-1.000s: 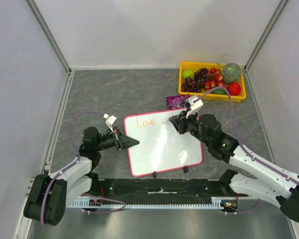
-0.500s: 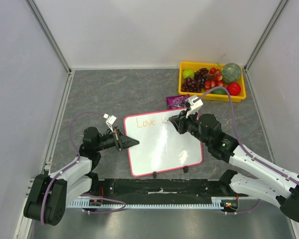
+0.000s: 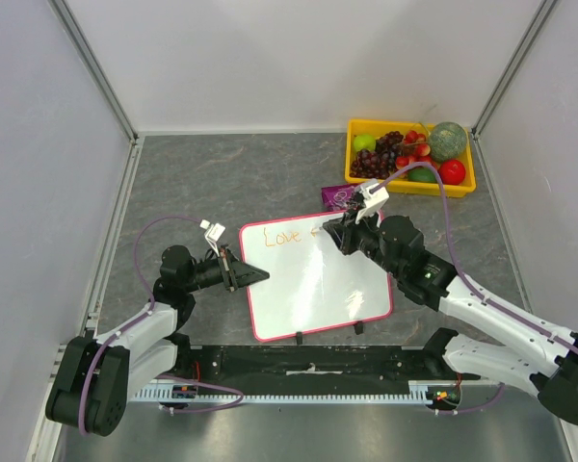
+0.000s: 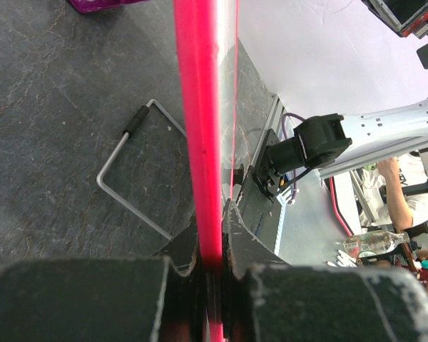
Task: Write a sentence on the whiteboard
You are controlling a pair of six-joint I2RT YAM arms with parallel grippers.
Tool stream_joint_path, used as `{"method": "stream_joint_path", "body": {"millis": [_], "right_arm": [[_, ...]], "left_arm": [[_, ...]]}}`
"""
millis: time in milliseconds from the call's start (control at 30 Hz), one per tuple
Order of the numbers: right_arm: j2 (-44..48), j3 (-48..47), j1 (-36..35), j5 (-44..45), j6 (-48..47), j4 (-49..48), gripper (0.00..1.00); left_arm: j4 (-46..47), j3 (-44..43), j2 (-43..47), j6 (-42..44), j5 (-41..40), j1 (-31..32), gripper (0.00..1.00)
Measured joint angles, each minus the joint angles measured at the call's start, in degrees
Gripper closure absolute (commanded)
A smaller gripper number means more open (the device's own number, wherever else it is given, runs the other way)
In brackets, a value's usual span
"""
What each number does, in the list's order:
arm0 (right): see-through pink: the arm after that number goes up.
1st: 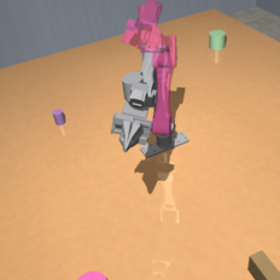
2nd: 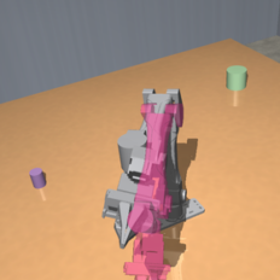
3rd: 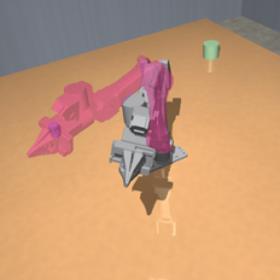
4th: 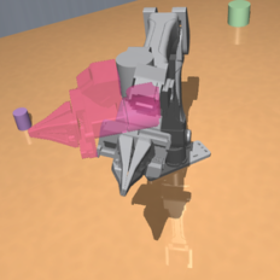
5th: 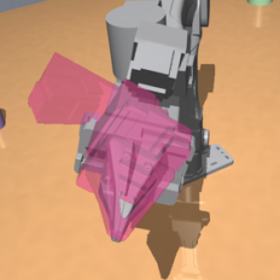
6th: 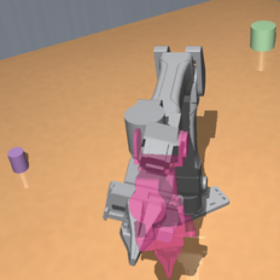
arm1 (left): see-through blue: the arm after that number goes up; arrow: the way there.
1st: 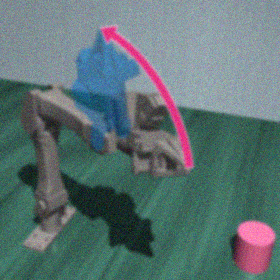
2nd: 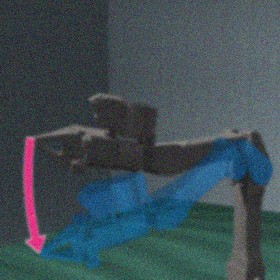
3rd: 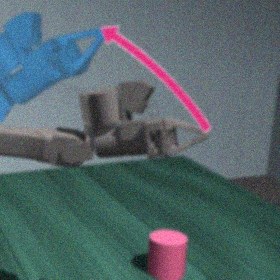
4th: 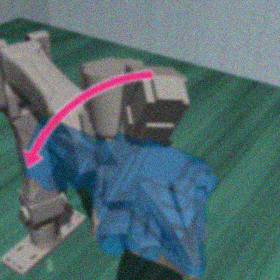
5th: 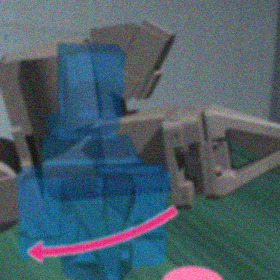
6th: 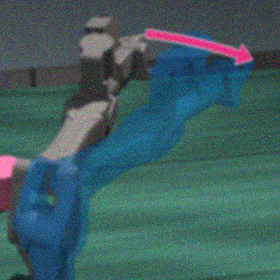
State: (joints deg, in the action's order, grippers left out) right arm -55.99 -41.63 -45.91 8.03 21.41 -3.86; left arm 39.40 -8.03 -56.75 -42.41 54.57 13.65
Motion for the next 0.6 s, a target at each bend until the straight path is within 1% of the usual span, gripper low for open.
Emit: {"method": "stream_joint_path", "body": {"millis": [600], "right_arm": [[2.05,1.14,0.0,-0.39,0.07,1.75,1.0]], "left_arm": [[0.17,0.0,0.0,0.0,0.0,0.13,0.98]]}}
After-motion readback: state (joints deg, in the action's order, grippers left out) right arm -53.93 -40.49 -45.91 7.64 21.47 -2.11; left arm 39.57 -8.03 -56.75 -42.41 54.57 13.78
